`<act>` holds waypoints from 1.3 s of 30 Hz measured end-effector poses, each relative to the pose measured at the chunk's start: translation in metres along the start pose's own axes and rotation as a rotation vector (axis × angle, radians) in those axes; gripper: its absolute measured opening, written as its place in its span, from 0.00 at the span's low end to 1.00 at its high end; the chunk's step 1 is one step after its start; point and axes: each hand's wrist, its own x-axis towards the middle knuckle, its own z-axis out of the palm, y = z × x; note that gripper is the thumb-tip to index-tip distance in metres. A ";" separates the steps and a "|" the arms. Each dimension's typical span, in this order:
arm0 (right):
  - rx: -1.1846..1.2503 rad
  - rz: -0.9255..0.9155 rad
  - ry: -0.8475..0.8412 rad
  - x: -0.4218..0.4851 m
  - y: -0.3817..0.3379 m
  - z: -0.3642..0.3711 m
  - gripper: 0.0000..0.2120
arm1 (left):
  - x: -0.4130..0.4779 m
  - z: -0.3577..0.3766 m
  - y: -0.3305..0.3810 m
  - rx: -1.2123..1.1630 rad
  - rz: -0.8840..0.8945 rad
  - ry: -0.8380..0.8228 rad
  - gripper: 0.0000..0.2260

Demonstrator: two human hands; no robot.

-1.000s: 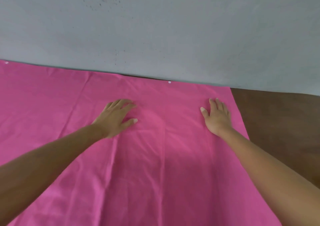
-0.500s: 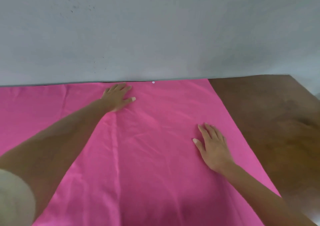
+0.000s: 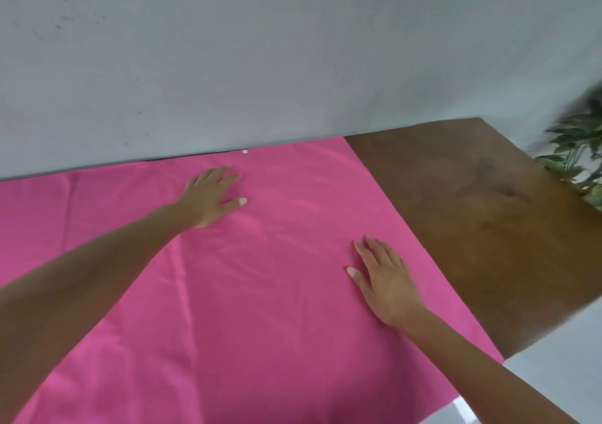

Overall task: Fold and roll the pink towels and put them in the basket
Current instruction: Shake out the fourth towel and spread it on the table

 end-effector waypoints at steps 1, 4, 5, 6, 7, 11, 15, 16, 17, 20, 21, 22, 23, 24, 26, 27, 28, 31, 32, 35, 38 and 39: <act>-0.008 -0.002 -0.005 -0.007 0.005 0.000 0.47 | -0.002 0.003 0.011 -0.003 0.023 -0.004 0.34; -0.011 -0.003 -0.009 -0.029 0.023 0.002 0.42 | -0.010 0.010 0.051 -0.043 0.100 -0.025 0.42; -0.013 -0.001 -0.015 -0.038 0.030 0.002 0.41 | -0.013 0.013 0.067 -0.057 0.129 -0.027 0.44; -0.016 0.001 -0.020 -0.046 0.038 0.004 0.41 | -0.015 0.017 0.083 -0.065 0.158 -0.030 0.44; -0.012 0.004 -0.019 -0.055 0.046 0.005 0.40 | -0.017 0.021 0.101 -0.069 0.185 -0.035 0.44; 0.022 0.032 -0.002 -0.092 0.079 0.011 0.37 | -0.022 0.045 0.173 -0.080 0.299 -0.073 0.42; 0.035 0.061 0.021 -0.127 0.113 0.013 0.35 | -0.024 0.071 0.233 -0.049 0.438 -0.101 0.37; 0.032 0.070 0.025 -0.135 0.121 0.014 0.35 | -0.025 0.076 0.244 -0.028 0.460 -0.112 0.35; 0.038 0.080 0.032 -0.141 0.131 0.015 0.35 | -0.025 0.080 0.253 -0.008 0.475 -0.121 0.34; 0.059 0.109 0.060 -0.158 0.158 0.018 0.34 | -0.028 0.087 0.268 0.016 0.467 -0.109 0.35; 0.052 0.117 0.074 -0.161 0.167 0.019 0.33 | -0.030 0.089 0.270 0.003 0.451 -0.095 0.35; 0.048 0.128 0.085 -0.165 0.174 0.020 0.34 | -0.031 0.089 0.273 -0.009 0.433 -0.081 0.35; 0.054 0.142 0.091 -0.168 0.181 0.021 0.34 | -0.031 0.089 0.275 -0.018 0.415 -0.069 0.36; 0.065 0.154 0.096 -0.170 0.186 0.021 0.35 | -0.030 0.087 0.277 -0.021 0.399 -0.064 0.36; 0.097 0.157 0.112 -0.172 0.193 0.021 0.36 | -0.029 0.084 0.284 -0.011 0.381 -0.059 0.34; 0.122 0.156 0.128 -0.171 0.194 0.021 0.36 | -0.027 0.082 0.288 0.002 0.374 -0.053 0.31; 0.155 0.161 0.150 -0.171 0.194 0.020 0.36 | -0.024 0.081 0.292 0.016 0.368 -0.039 0.26; 0.238 0.204 0.168 -0.167 0.191 0.018 0.38 | -0.005 0.079 0.299 0.036 0.347 0.019 0.15; 0.252 0.217 0.171 -0.166 0.189 0.019 0.41 | 0.003 0.078 0.301 0.036 0.342 0.025 0.13; 0.299 0.251 0.230 -0.166 0.187 0.022 0.41 | 0.026 0.071 0.308 0.030 0.382 0.041 0.08; 0.403 0.311 0.254 -0.166 0.183 0.022 0.19 | 0.043 0.064 0.318 0.004 0.461 0.061 0.11; 0.432 0.329 0.267 -0.167 0.181 0.022 0.16 | 0.048 0.062 0.321 -0.009 0.487 0.063 0.12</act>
